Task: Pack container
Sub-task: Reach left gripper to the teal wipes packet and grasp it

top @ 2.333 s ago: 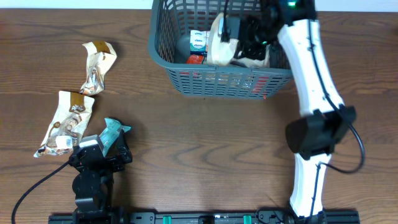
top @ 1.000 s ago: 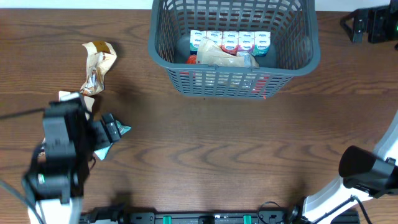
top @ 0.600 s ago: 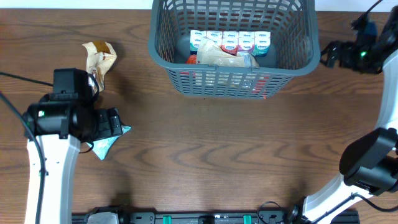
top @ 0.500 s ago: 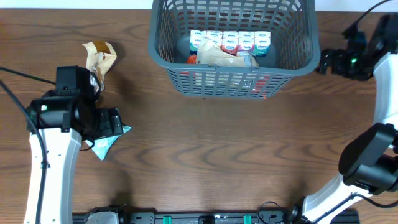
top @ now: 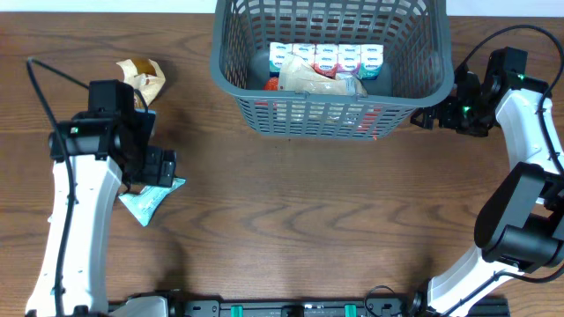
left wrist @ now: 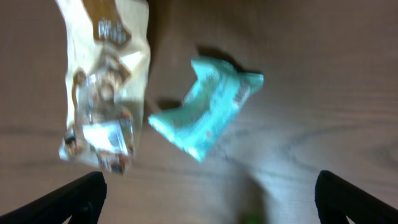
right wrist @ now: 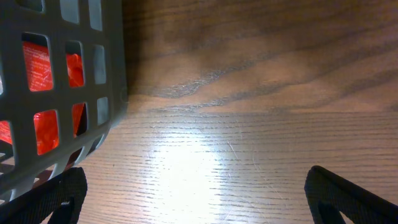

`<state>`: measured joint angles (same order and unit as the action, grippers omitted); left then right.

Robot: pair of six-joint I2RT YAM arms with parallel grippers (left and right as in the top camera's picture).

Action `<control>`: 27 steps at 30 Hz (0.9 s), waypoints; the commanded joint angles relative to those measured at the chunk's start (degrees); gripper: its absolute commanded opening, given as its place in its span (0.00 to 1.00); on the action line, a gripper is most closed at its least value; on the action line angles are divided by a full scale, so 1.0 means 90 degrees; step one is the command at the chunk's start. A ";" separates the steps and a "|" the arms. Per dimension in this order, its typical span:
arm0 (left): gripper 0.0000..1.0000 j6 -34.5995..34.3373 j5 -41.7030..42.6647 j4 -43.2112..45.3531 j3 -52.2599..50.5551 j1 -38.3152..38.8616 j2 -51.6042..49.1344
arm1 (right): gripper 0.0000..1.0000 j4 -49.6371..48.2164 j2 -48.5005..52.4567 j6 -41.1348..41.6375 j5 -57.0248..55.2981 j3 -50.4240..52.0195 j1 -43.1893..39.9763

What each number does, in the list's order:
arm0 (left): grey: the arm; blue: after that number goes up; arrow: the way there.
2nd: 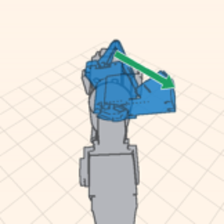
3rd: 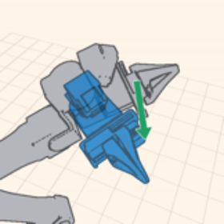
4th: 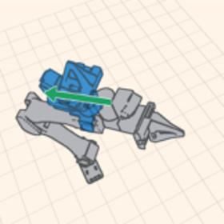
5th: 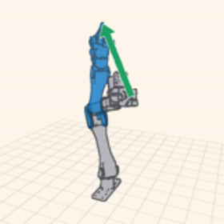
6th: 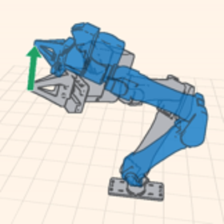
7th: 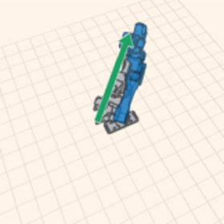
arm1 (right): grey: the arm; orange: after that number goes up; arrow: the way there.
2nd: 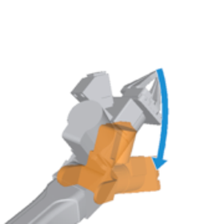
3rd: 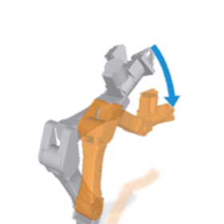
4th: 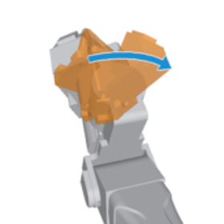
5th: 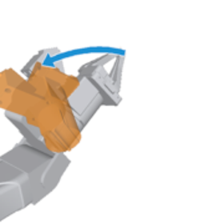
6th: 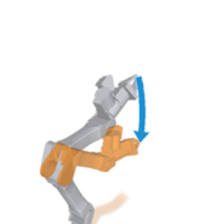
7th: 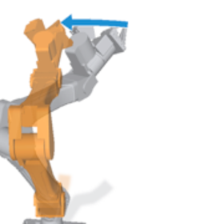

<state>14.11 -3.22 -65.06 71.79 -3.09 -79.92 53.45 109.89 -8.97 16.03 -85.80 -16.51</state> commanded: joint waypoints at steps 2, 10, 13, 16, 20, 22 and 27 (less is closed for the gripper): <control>0.99 0.0527 -0.0046 0.0452 -0.0321 -0.0143 -0.0386 | 0.99 -0.0012 0.0000 0.0112 -0.0024 0.0019 0.0049; 0.99 0.0466 -0.0041 0.1282 -0.1270 -0.0226 -0.0573 | 0.99 -0.0010 0.0000 0.0112 -0.0024 0.0019 0.0049; 0.99 0.0355 -0.0044 0.1615 -0.1579 -0.0226 -0.0576 | 0.99 -0.0010 0.0000 0.0112 -0.0024 0.0019 0.0049; 0.99 0.0347 -0.0046 0.1872 -0.1795 -0.0270 -0.0576 | 0.99 -0.0007 0.0000 0.0109 -0.0027 0.0019 0.0049; 0.99 0.0306 -0.0041 0.2137 -0.2144 -0.0403 -0.0576 | 0.99 -0.0007 0.0000 0.0112 -0.0090 0.0019 0.0049; 0.99 0.0311 -0.0044 0.2341 -0.2297 -0.0418 -0.0578 | 0.99 -0.0012 0.0000 0.0112 -0.0092 0.0019 0.0049; 0.99 0.0442 -0.0044 0.2521 -0.2458 -0.0415 -0.0663 | 0.99 -0.0012 0.0000 0.0112 -0.0092 0.0019 0.0049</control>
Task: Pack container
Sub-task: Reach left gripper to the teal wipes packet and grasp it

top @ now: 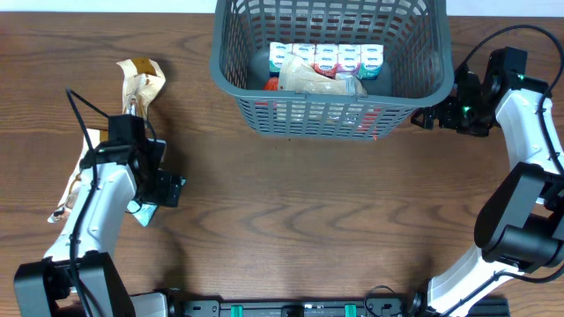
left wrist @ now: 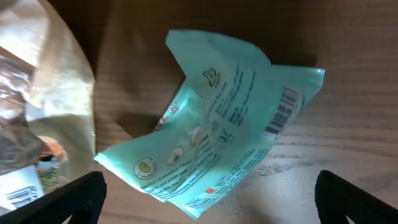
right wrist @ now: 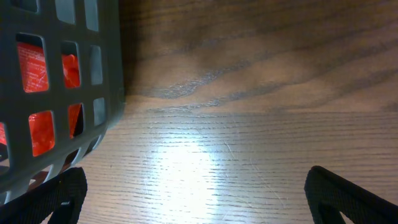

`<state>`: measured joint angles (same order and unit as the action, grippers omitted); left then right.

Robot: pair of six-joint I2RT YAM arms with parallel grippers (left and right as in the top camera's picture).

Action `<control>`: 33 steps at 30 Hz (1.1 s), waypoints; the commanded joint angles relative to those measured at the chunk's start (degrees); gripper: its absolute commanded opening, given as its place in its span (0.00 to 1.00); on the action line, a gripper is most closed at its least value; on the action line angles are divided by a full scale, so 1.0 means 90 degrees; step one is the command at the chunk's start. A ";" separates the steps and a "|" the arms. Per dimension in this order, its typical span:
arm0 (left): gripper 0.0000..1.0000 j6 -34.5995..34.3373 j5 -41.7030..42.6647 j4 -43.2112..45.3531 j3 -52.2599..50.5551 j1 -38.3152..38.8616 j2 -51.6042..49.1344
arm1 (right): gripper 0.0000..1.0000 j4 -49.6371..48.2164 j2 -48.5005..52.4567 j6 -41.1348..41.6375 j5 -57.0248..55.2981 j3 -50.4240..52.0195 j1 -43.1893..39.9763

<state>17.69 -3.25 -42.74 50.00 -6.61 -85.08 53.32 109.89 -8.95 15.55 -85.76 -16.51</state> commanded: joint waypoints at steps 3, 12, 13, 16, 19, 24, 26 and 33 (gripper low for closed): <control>0.99 0.0228 -0.0041 0.0148 -0.0039 -0.0027 -0.0124 | 0.99 0.0007 0.0000 0.0109 -0.0036 0.0015 0.0049; 0.99 0.0362 -0.0041 0.0627 -0.0046 -0.0027 -0.0644 | 0.99 0.0104 0.0000 0.0109 -0.0036 0.0015 0.0049; 0.99 0.0362 -0.0041 0.0636 -0.0046 -0.0027 -0.0716 | 0.99 0.0112 0.0000 0.0109 -0.0039 0.0015 0.0049; 0.99 0.0359 -0.0041 0.0639 -0.0046 -0.0027 -0.0923 | 0.99 0.0121 0.0000 0.0109 -0.0039 0.0015 0.0049; 0.98 0.0359 -0.0041 0.0639 -0.0046 -0.0027 -0.1078 | 0.99 0.0121 0.0000 0.0109 -0.0039 0.0015 0.0049; 0.80 0.0338 -0.0034 0.0614 -0.0046 -0.0024 -0.1127 | 0.99 0.0119 0.0000 0.0109 -0.0039 0.0015 0.0049; 0.69 0.0338 0.0005 0.0612 -0.0046 -0.0024 -0.1127 | 0.99 0.0117 0.0000 0.0109 -0.0039 0.0015 0.0049; 0.37 0.0073 0.0537 0.0593 -0.0044 -0.0019 -0.1124 | 0.99 0.0080 0.0000 0.0112 -0.0036 0.0015 0.0049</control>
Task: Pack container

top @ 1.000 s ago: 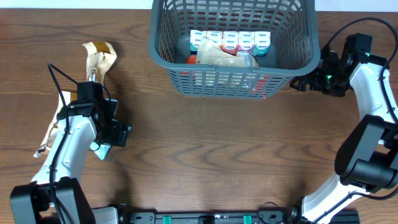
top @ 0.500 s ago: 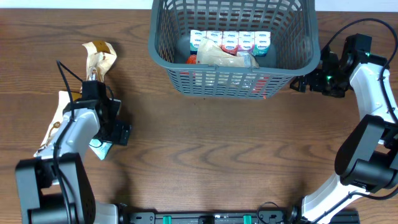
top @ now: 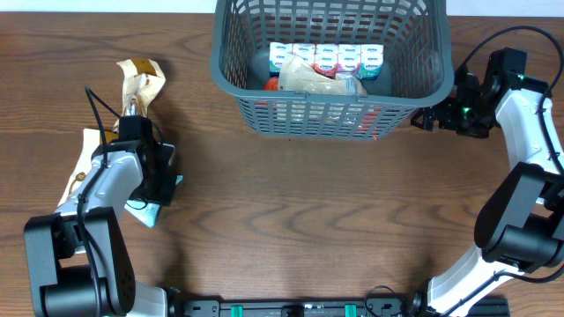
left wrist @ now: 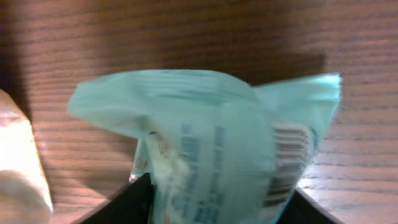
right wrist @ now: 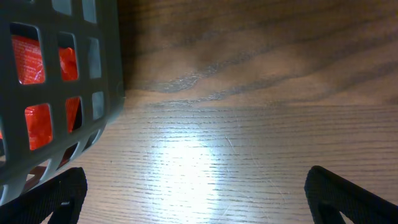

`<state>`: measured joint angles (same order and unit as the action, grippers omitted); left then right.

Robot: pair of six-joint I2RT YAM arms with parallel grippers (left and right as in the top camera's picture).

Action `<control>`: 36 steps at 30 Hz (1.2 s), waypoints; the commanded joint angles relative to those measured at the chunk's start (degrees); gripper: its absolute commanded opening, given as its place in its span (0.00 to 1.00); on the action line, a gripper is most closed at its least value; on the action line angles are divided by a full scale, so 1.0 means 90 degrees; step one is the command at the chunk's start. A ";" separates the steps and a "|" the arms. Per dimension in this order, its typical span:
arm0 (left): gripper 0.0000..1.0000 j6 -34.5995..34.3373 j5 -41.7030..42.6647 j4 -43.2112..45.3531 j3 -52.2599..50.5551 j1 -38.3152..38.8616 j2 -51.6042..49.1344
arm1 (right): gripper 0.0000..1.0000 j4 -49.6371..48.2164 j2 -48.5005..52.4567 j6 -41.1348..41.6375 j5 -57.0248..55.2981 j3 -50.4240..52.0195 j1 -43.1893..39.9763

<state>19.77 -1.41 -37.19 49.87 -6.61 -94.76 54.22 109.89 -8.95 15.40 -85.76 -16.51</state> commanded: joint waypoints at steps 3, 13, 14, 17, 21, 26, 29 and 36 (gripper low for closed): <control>0.19 -0.0444 0.0454 -0.0022 -0.0029 -0.0019 -0.0029 | 0.99 -0.0022 0.0000 0.0112 -0.0019 0.0015 0.0049; 0.06 -0.1251 0.1163 -0.0333 0.0204 -0.0019 0.0406 | 0.99 -0.0080 0.0000 0.0109 -0.0019 0.0015 0.0049; 0.06 -0.1370 0.1163 -0.0452 0.0311 -0.0019 0.0493 | 0.99 -0.0083 0.0000 0.0109 -0.0019 0.0015 0.0049; 0.06 -0.1717 0.1161 -0.0826 0.0772 -0.0019 0.0828 | 0.99 -0.0097 0.0000 0.0112 -0.0022 0.0015 0.0049; 0.06 -0.2181 0.1246 -0.1377 0.1722 -0.0019 0.1141 | 0.99 -0.0104 0.0000 0.0107 -0.0022 0.0015 0.0049; 0.06 -0.2183 0.1326 -0.2242 0.3412 0.0177 0.1171 | 0.99 -0.0121 0.0000 0.0109 -0.0022 0.0015 0.0049; 0.06 -0.2186 0.1324 -0.2361 0.4391 0.0430 0.1171 | 0.99 -0.0124 0.0000 0.0107 -0.0022 0.0015 0.0049; 0.06 -0.2059 0.1326 -0.2200 0.6113 0.1302 0.0950 | 0.99 -0.0146 0.0000 0.0107 -0.0022 0.0015 0.0049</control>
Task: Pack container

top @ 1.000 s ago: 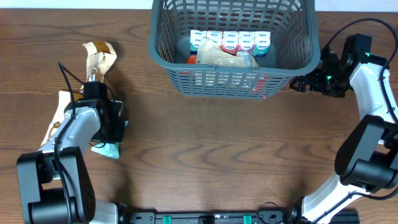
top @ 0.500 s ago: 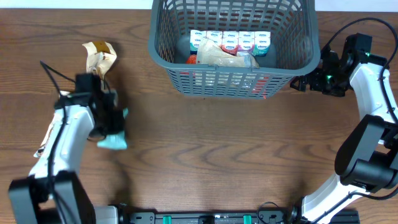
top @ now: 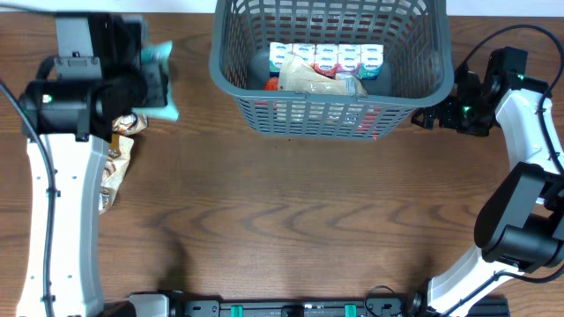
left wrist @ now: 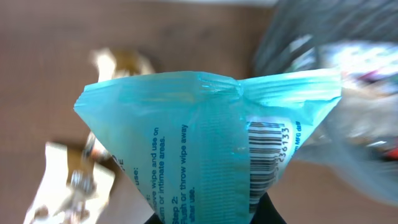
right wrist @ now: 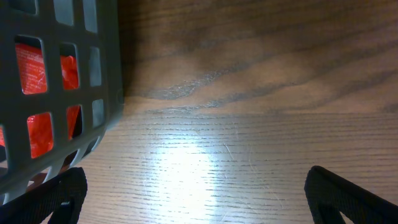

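Note:
My left gripper is shut on a teal wipes packet, held up high left of the grey basket. In the left wrist view the teal packet fills the frame, with the basket blurred behind at the right. The basket holds a row of small white cartons and a clear bag. My right gripper stands open beside the basket's right side, its fingertips wide apart over bare wood, with the basket wall at the left.
A tan snack bag lies on the table under my left arm, seen also as the snack bag below the packet. Red packaging shows through the basket's mesh. Wood table spreads in front.
My left gripper was down on the table closing round the teal packet; now it holds the packet lifted high and further back, near the basket's left side. The right arm has not moved.
My left gripper hovered open over the teal packet and snack bag, then was lower above the packet, then down around it on the table. Now the packet is held up beside the basket. My right gripper stayed open by the basket throughout.

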`<state>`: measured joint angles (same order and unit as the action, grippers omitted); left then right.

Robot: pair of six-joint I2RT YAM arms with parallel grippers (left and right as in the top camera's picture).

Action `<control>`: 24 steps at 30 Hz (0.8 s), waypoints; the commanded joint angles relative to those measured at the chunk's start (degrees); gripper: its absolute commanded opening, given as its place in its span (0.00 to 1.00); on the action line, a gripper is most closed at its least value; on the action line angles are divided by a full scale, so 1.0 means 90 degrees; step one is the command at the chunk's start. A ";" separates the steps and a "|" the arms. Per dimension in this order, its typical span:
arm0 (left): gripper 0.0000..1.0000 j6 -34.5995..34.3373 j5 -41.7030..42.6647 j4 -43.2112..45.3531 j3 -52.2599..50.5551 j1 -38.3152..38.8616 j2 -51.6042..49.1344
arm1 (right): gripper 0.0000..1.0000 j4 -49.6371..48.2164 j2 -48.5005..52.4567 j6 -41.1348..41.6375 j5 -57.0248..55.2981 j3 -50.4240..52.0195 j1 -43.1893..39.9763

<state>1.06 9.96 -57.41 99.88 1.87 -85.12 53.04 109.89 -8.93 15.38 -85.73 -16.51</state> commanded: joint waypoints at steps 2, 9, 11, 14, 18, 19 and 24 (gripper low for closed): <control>0.06 0.0357 0.0061 0.0197 0.0860 0.0770 -0.0228 | 0.99 -0.0029 0.0000 0.0104 -0.0019 0.0012 0.0049; 0.06 0.2246 0.0063 0.0928 0.1127 0.2137 -0.0765 | 0.99 -0.0039 0.0000 0.0104 -0.0017 0.0012 0.0049; 0.06 0.2866 0.0063 0.1112 0.1127 0.2402 -0.1015 | 0.99 -0.0039 0.0000 0.0104 -0.0017 0.0012 0.0049; 0.06 0.3849 0.0063 0.1411 0.1127 0.2681 -0.1460 | 0.99 -0.0039 0.0000 0.0104 -0.0017 0.0012 0.0049; 0.06 0.4410 0.0066 0.1773 0.1127 0.2798 -0.2062 | 0.99 -0.0015 0.0000 0.0104 -0.0017 0.0012 0.0049; 0.06 0.4410 0.0066 0.1800 0.1127 0.2795 -0.2181 | 0.99 -0.0007 0.0000 0.0104 -0.0017 0.0012 0.0049; 0.06 0.4503 0.0073 0.1710 0.1124 0.2805 -0.2824 | 0.99 0.0039 0.0000 0.0070 -0.0017 0.0012 0.0049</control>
<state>38.52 10.35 -41.82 109.43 27.16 -108.77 53.15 109.89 -8.95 15.40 -85.73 -16.51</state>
